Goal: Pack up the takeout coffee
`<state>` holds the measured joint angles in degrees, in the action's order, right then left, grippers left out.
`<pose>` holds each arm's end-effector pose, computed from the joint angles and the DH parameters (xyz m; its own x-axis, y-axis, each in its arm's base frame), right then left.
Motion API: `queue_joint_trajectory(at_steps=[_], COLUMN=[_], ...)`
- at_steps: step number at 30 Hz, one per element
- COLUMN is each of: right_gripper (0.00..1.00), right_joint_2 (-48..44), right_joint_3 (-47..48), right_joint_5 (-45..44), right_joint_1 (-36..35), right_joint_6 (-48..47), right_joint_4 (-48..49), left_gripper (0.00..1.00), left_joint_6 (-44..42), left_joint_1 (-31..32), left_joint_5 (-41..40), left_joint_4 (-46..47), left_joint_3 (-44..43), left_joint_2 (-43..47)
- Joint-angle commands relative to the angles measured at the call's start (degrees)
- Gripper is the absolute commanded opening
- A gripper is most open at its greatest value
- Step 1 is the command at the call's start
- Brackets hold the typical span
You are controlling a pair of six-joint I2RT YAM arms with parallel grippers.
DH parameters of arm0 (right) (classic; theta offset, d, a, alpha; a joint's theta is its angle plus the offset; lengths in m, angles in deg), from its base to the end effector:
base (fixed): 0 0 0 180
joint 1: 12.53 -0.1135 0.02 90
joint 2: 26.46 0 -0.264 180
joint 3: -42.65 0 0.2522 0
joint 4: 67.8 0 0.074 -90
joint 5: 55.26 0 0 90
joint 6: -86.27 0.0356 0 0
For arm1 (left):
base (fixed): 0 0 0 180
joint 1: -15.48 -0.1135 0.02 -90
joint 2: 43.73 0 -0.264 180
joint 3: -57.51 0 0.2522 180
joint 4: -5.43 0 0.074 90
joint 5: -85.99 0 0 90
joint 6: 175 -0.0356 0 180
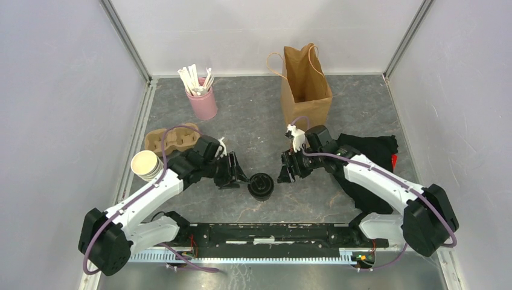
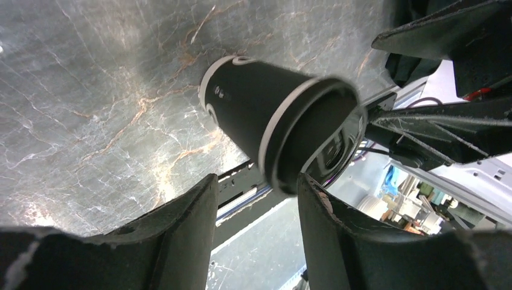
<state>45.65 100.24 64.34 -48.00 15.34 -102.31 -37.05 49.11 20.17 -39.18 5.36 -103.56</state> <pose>0.1949 0.1605 0.2223 -0.8322 -0.2441 -0.4978 -0.5252 0.6348 0.5667 0.1604 -0.1242 0.2238 -0.9713 -0.1675 -0.1691 -0.0110 0.7412 -0.6712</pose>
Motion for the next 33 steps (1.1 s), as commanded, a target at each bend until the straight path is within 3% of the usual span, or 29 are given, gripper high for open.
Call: queue_joint_trajectory(at_steps=[1,8,18,28,33], right_gripper=[0.80,0.98,0.98,0.98,0.87], right_joint_2=[-3.04,1.39,13.30,19.03,20.00], right_joint_3=[5.77,14.90,29.33,33.12,33.74], right_joint_5=[-3.28,-12.11,-23.44,-30.83,-37.65], right_joint_1=[-1.08,-9.45,-21.42,-26.86,-28.39], right_joint_6=[-4.92,-9.64,-13.17,-14.87,-14.86], right_joint_4=[-6.76,-13.13,-19.35,-23.04,-25.83], left_gripper=[0.59,0.67,0.80,0.81,0.81], left_joint_6=[-2.36,-4.78,-4.14,-3.31,-3.45], left_joint_1=[0.28,0.28,0.23,0.15,0.13], left_joint_5=[-3.47,-8.16,-23.13,-27.14,-27.57], left_joint_4=[-2.44,-8.12,-15.29,-18.29,-18.34], left_joint_3=[-4.77,-8.44,-15.64,-16.28,-16.10], left_joint_2=[1.37,3.11,10.20,13.54,13.67])
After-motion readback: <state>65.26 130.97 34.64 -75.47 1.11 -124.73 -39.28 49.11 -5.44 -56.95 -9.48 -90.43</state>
